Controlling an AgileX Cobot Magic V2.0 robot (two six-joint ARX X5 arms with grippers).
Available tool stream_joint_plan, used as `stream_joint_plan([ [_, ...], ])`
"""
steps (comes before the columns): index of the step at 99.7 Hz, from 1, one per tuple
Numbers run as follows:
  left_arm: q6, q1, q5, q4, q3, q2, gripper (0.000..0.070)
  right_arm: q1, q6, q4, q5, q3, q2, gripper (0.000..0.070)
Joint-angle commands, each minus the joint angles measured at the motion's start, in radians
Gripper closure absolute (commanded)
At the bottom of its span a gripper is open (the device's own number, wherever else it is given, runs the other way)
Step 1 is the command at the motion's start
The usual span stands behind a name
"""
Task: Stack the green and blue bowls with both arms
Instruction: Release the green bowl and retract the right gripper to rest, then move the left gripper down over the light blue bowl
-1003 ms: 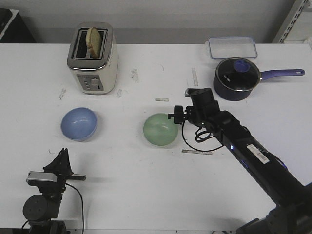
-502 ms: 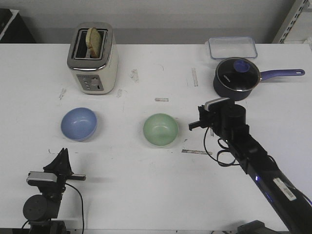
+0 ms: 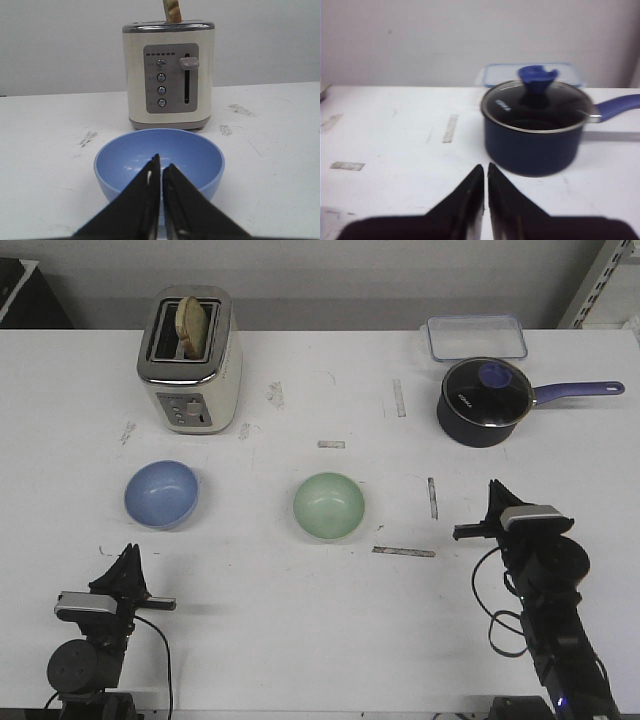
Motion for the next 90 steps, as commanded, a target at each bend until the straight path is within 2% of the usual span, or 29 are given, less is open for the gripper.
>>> stream_joint_plan([
  [1,-0.002,0.0,0.001,0.014,-0.022,-0.002,0.0699,-0.016,-0.009,0.013,0.001,-0.028,-0.06,0.07],
  [27,-0.002,0.0,0.001,0.014,-0.022,-0.002,0.0699,-0.039,-0.01,-0.006,0.002,-0.146,-0.347,0.07],
  [49,-0.002,0.0,0.001,0.014,-0.022,-0.002,0.0699,-0.038,-0.01,-0.151,-0.006,-0.154,-0.519,0.07],
  [64,-0.002,0.0,0.001,0.014,-0.022,-0.002,0.0699,-0.038,-0.01,-0.211,-0.006,-0.154,-0.595,0.07],
  [90,-0.002,0.0,0.001,0.014,-0.022,-0.002,0.0699,-0.038,-0.01,-0.211,0.023,-0.154,-0.64,0.07],
])
